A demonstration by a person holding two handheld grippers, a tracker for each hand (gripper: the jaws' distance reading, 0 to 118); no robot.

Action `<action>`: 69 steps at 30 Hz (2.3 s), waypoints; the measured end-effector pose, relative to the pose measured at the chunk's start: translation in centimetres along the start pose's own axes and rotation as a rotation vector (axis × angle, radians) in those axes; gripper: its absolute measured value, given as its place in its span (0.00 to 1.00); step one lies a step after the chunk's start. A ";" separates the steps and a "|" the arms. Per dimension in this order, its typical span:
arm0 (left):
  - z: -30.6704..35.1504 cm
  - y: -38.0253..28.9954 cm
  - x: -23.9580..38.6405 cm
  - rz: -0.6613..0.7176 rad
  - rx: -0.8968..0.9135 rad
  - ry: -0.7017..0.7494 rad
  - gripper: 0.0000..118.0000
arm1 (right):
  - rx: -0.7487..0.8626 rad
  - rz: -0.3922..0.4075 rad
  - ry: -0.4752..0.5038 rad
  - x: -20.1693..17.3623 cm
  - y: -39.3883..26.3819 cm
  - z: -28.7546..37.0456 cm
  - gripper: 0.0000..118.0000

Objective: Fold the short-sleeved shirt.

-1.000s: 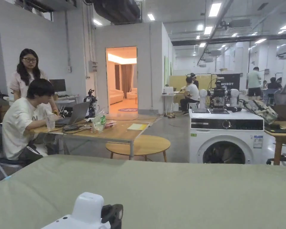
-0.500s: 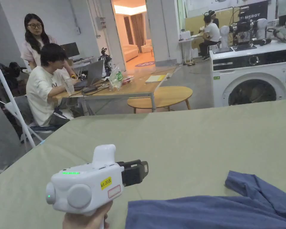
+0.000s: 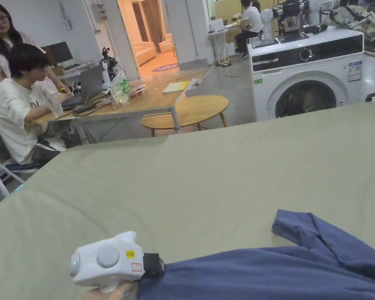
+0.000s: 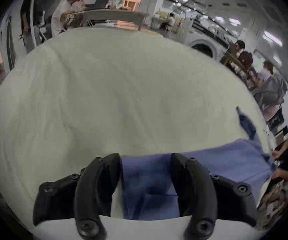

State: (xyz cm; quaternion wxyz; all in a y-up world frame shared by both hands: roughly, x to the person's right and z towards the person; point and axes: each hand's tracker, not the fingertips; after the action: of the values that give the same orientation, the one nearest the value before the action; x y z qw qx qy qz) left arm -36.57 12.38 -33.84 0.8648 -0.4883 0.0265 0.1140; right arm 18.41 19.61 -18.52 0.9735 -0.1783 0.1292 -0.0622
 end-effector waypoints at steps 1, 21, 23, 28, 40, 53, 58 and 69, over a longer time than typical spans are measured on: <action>-0.1 -0.4 0.4 -0.038 0.014 0.036 0.43 | -0.002 -0.008 -0.010 0.3 -0.1 0.2 0.00; -0.1 -0.8 3.6 -0.107 -0.015 0.114 0.00 | -0.155 -0.666 -0.217 9.2 -7.2 -2.8 0.74; 0.0 -0.8 3.9 -0.119 -0.018 0.119 0.00 | -0.178 -0.624 -0.215 9.0 -7.5 -4.4 0.53; 0.3 -1.0 3.3 -0.121 -0.004 0.101 0.00 | -0.221 -0.616 -0.211 8.4 -8.0 -5.8 0.07; 19.5 -0.4 2.0 -0.099 0.539 -0.116 0.00 | 0.018 -0.294 -0.110 3.0 3.5 -0.7 0.07; 35.9 4.0 3.1 -0.101 1.012 -0.129 0.00 | 0.267 -0.127 -0.137 0.3 20.9 1.2 0.06; 36.2 8.3 4.9 -0.119 1.046 -0.077 0.00 | 0.309 -0.107 -0.143 0.1 26.6 -0.6 0.06; 29.9 19.0 7.2 -0.123 1.006 0.003 0.00 | 0.334 -0.065 -0.162 1.0 34.4 -11.5 0.06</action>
State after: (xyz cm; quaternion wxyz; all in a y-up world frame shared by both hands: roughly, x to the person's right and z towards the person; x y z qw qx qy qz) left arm -35.82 48.49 -35.34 0.9980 -0.0118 0.0505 0.0352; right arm 18.83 47.57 -41.68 0.9942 -0.0228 0.0323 -0.0998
